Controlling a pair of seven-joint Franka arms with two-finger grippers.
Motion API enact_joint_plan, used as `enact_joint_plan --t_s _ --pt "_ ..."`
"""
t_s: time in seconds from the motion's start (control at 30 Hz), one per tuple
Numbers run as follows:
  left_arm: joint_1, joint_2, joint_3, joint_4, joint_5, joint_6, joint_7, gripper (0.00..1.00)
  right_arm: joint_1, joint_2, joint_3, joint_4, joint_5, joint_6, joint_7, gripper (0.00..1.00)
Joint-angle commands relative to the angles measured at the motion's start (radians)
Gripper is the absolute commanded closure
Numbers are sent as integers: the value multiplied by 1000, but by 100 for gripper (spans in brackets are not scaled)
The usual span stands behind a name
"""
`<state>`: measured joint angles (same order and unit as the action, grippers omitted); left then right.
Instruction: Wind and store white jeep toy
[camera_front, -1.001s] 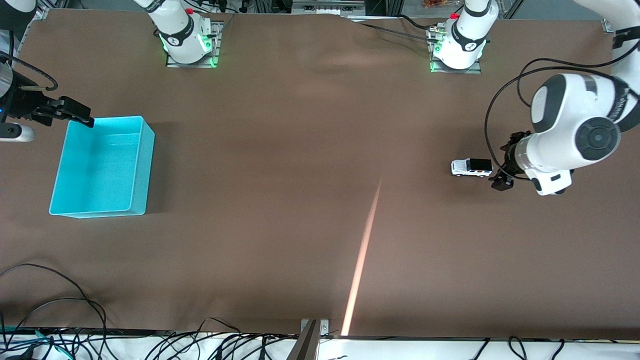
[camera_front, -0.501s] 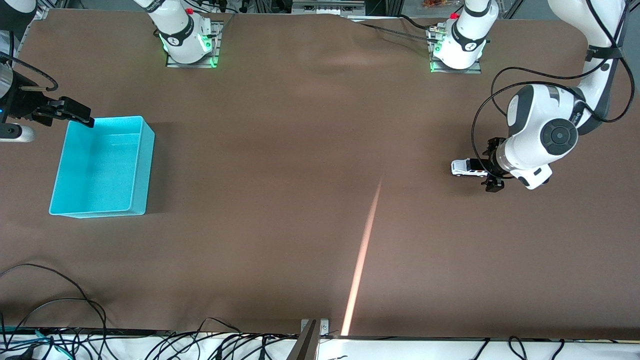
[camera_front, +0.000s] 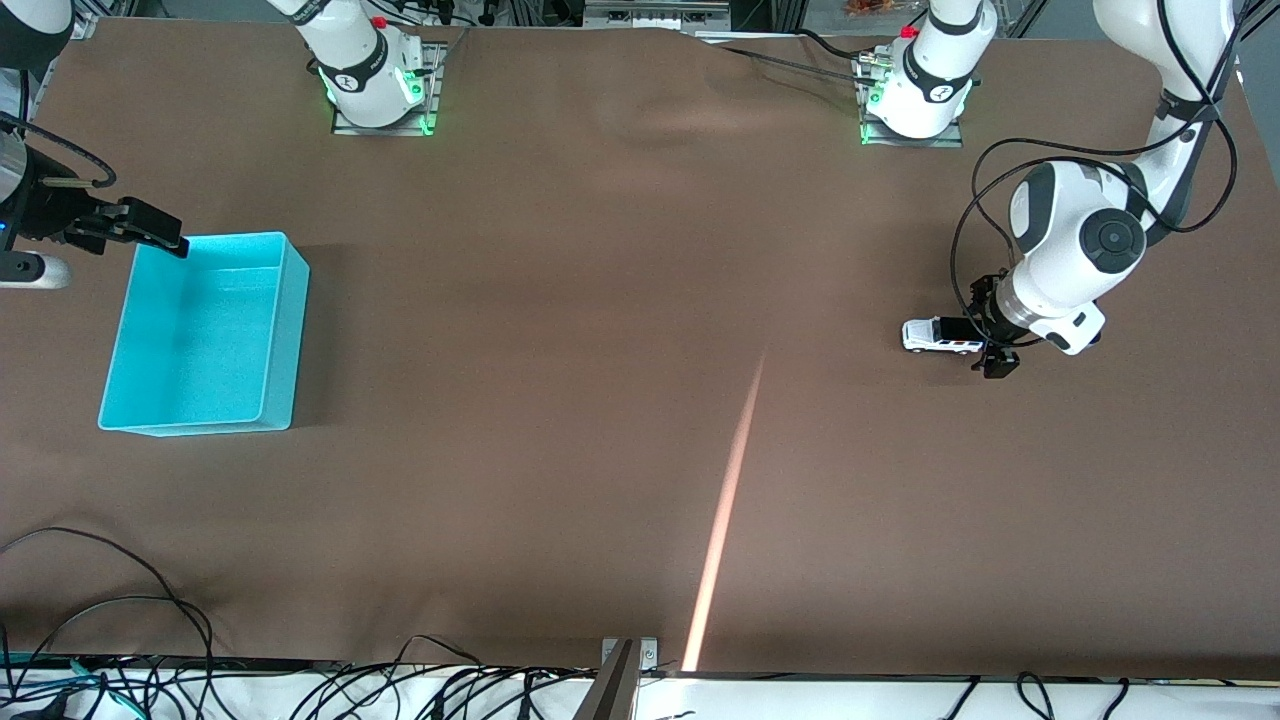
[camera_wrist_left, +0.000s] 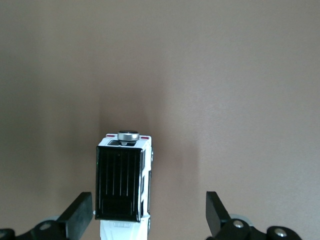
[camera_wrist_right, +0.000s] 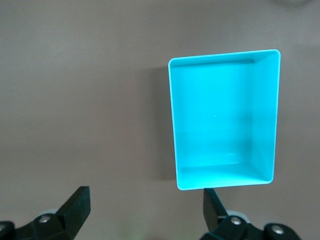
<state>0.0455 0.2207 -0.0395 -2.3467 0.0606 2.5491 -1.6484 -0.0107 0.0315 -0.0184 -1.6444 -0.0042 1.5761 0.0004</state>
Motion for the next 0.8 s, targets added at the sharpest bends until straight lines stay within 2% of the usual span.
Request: enact_joint_plan --t_s 0.0,0.37,0.7,0.77 --pt "1 -35 -3 -75 25 77 -33 0 -3 15 -2 32 10 -25 3 0" --pt "1 -30 -5 -126 82 99 -22 2 -5 18 -2 32 10 -25 -6 0" --pt "-1 -15 -5 -123 82 111 -22 46 -5 18 -2 32 9 -25 -6 0" --pt "-1 -15 -5 -124 82 112 -22 59 -5 16 -2 32 9 -25 -7 0"
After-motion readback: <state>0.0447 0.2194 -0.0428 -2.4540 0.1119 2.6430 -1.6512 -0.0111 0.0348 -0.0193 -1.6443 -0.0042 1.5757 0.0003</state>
